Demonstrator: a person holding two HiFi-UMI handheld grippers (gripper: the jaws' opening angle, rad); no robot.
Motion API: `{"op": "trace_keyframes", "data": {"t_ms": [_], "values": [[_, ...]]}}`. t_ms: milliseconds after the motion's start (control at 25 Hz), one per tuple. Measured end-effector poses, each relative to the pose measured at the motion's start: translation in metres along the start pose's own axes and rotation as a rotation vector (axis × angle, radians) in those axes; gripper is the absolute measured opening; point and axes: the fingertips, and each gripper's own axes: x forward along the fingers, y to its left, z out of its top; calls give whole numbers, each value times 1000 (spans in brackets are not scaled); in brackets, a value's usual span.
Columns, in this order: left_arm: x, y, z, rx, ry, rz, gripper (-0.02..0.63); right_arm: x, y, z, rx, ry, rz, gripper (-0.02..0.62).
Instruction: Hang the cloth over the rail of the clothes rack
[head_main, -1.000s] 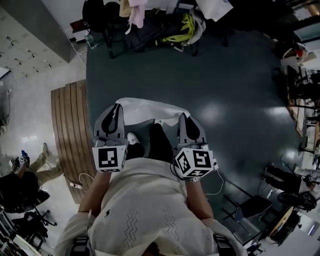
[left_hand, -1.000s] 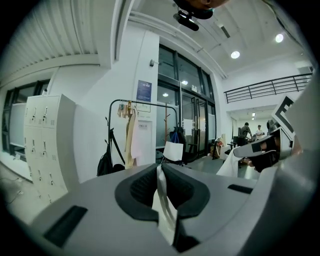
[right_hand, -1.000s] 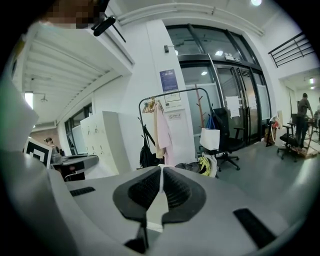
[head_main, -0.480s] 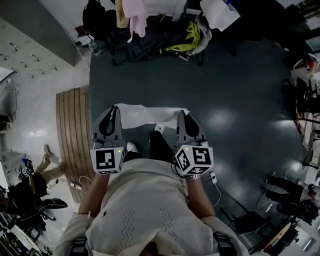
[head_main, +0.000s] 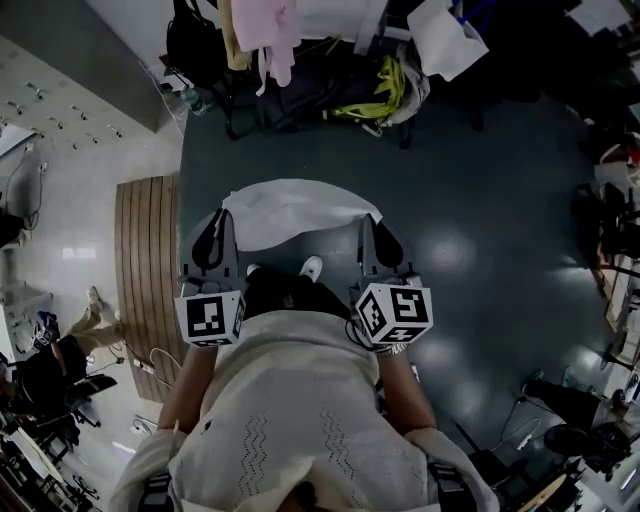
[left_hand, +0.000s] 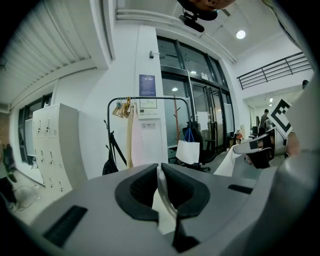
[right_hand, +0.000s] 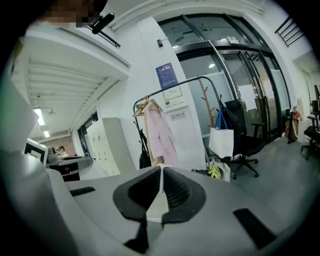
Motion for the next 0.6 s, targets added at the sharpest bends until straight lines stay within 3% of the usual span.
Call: {"op": "trace_keyframes", "data": {"t_ms": [600], "values": [[129, -10, 9, -12, 29, -103, 25, 71, -68, 16, 43, 54, -115, 23]]}}
